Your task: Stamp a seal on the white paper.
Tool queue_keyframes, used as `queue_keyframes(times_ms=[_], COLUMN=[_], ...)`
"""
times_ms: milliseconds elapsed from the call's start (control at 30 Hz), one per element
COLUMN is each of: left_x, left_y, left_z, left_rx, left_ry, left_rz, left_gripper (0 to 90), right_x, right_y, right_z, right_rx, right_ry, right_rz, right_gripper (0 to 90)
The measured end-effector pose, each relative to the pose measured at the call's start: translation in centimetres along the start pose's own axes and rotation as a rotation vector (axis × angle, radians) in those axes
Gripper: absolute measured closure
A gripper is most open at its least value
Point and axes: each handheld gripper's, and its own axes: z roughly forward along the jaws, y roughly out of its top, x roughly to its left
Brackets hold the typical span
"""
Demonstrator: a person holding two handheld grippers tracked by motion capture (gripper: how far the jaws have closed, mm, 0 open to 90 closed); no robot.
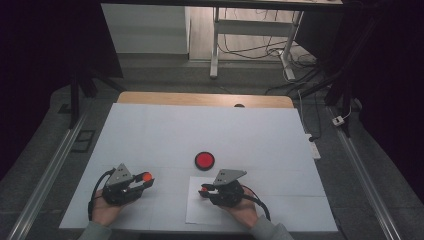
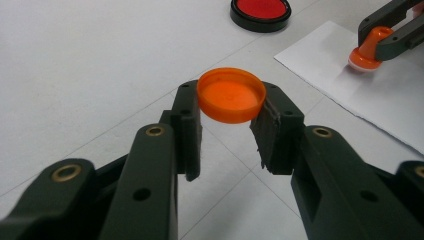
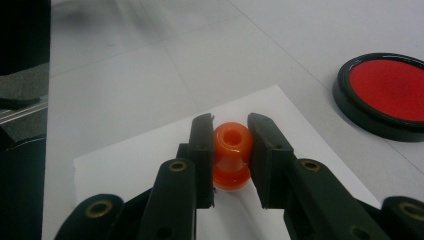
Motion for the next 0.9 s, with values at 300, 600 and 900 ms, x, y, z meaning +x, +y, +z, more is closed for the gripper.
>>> queue_keyframes(times_ms=[300, 600, 900], left_x=[0.02, 0.01, -0.04], left_y=[0.0, -0.01, -0.03], left_z=[-0.02, -0.07, -0.04], left_rx=[-0.001, 0.0, 0.0], left_ry=[0.0, 0.001, 0.0], left_rz=[0.0, 0.0, -0.003], left_gripper=[65.2, 65.2, 65.2], right_x=[0.12, 0.42, 0.78], right_y=[-0.08, -0.44, -0.53], right_z=[0.29, 0.53, 0.56], right_rx=[0.01, 0.019, 0.019], right_ry=[-0.008, -0.026, -0.048], right_rz=[-0.019, -0.055, -0.08], right_gripper=[72.9, 73.1, 73.3])
